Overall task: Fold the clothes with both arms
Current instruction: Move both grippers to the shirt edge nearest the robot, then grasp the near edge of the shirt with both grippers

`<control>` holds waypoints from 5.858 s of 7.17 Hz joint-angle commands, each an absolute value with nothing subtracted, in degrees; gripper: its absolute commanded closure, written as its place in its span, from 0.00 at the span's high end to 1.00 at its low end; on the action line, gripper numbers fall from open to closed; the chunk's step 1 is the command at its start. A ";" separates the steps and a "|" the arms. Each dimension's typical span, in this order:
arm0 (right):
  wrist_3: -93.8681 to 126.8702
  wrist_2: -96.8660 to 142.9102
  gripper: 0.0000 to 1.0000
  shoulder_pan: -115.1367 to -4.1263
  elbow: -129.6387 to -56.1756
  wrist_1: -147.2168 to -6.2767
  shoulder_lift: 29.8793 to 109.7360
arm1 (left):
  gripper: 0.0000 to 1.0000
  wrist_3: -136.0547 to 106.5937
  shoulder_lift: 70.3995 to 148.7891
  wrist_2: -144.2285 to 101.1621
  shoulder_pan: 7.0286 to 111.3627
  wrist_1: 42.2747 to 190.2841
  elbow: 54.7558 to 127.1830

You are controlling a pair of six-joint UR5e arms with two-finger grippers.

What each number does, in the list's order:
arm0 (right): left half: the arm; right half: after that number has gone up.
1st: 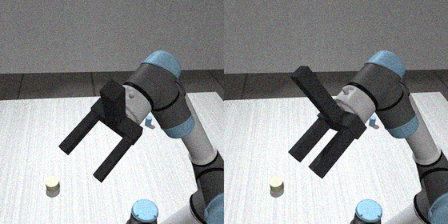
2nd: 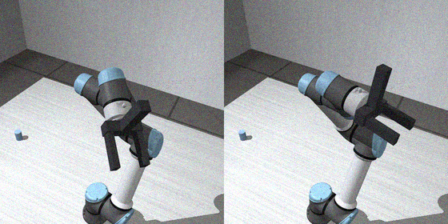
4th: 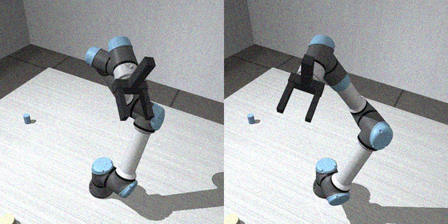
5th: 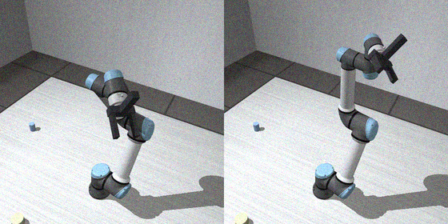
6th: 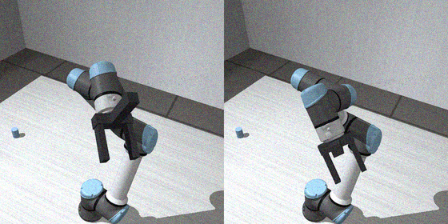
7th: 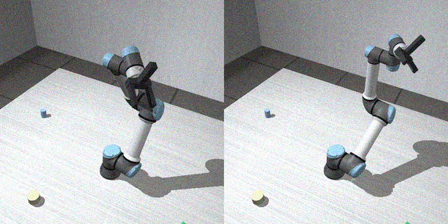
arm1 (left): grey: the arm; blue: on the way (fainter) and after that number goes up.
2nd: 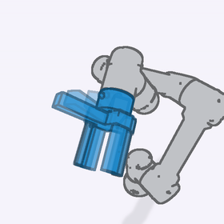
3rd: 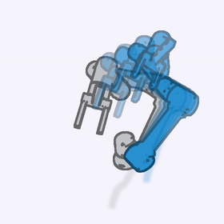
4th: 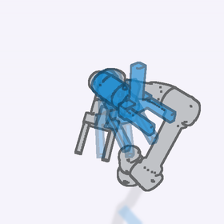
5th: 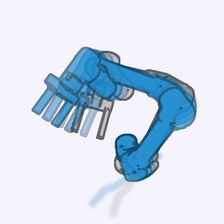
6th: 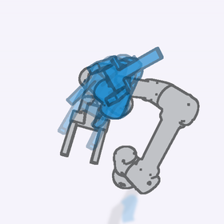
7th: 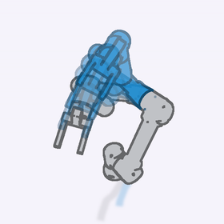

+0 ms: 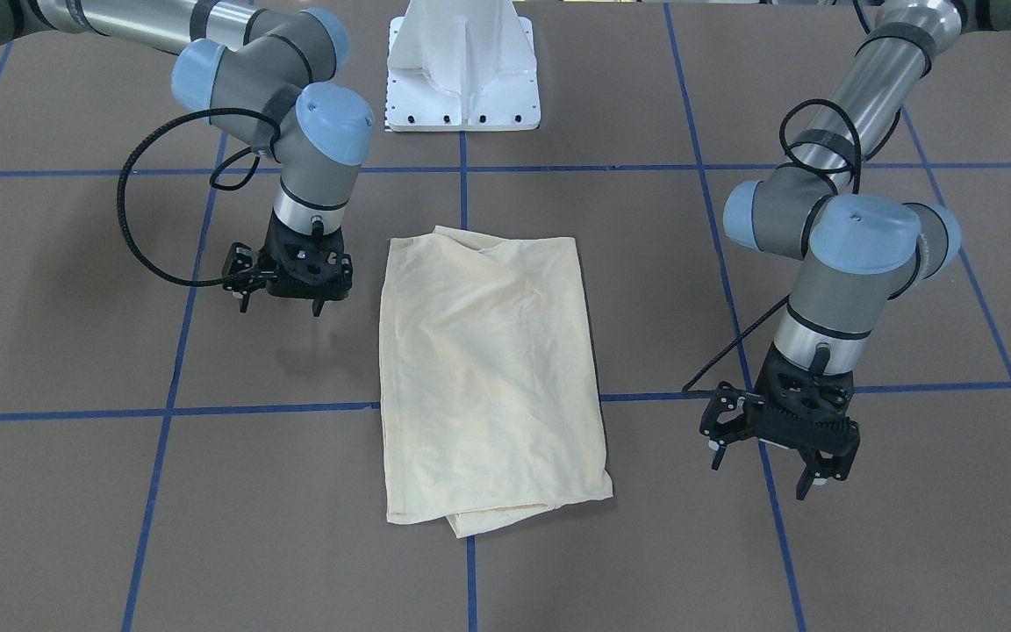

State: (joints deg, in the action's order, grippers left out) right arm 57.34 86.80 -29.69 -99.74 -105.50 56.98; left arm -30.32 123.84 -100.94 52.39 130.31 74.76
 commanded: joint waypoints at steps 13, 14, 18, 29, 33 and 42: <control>80.60 89.91 1.00 -26.98 -106.88 -73.13 66.62 | 0.52 -78.05 109.34 -93.96 21.80 122.61 100.90; 80.60 89.22 1.00 -26.90 -106.79 -73.13 66.62 | 0.52 -78.05 108.99 -94.04 21.27 121.22 100.99; 80.60 89.03 1.00 -26.37 -106.61 -73.13 66.62 | 0.00 -78.13 109.25 -94.22 20.74 121.11 101.25; 116.81 81.39 0.83 -14.85 -96.62 -84.02 54.96 | 0.00 -78.05 109.25 -93.87 20.74 121.11 102.39; 116.98 81.12 0.71 -14.59 -96.33 -84.11 55.02 | 0.00 -78.05 109.16 -93.87 20.74 121.11 102.48; 121.03 80.51 0.00 -15.46 -97.29 -83.67 53.88 | 0.00 -77.96 109.16 -93.96 20.74 121.11 103.36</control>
